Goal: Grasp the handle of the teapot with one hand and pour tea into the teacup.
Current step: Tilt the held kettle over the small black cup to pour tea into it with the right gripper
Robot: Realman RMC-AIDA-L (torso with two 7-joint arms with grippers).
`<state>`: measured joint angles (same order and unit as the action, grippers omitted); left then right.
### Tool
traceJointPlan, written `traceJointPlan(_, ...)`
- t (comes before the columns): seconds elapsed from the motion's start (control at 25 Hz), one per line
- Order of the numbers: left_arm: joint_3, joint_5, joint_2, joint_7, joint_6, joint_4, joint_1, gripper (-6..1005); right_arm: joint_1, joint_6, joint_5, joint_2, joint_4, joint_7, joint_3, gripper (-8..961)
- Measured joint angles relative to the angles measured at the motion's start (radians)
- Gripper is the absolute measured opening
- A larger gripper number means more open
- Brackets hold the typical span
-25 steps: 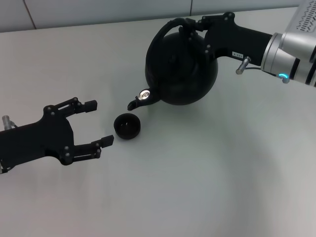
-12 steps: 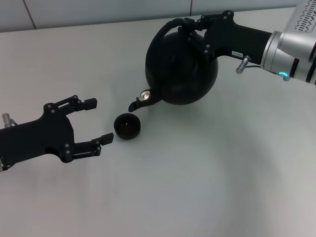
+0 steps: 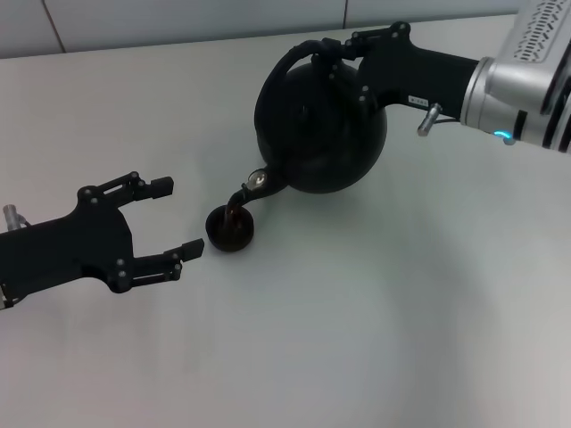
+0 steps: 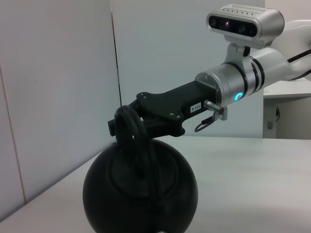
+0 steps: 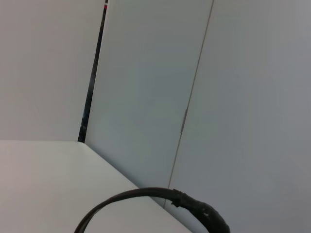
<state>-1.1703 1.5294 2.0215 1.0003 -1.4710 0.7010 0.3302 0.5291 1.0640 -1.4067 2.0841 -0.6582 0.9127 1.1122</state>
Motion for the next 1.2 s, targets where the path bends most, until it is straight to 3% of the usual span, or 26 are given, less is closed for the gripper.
traceJointPlan(0.52, 0.000, 0.000, 0.000, 0.000, 0.000, 0.000, -0.003, 843, -0.005, -0.007, 0.024, 0.002, -0.004, -0.007, 0.006, 150)
traceJointPlan(1.2, 0.000, 0.000, 0.003, 0.000, 0.000, 0.000, 0.000, 843, -0.094, 0.069, 0.319, 0.003, 0.078, -0.065, 0.001, 149)
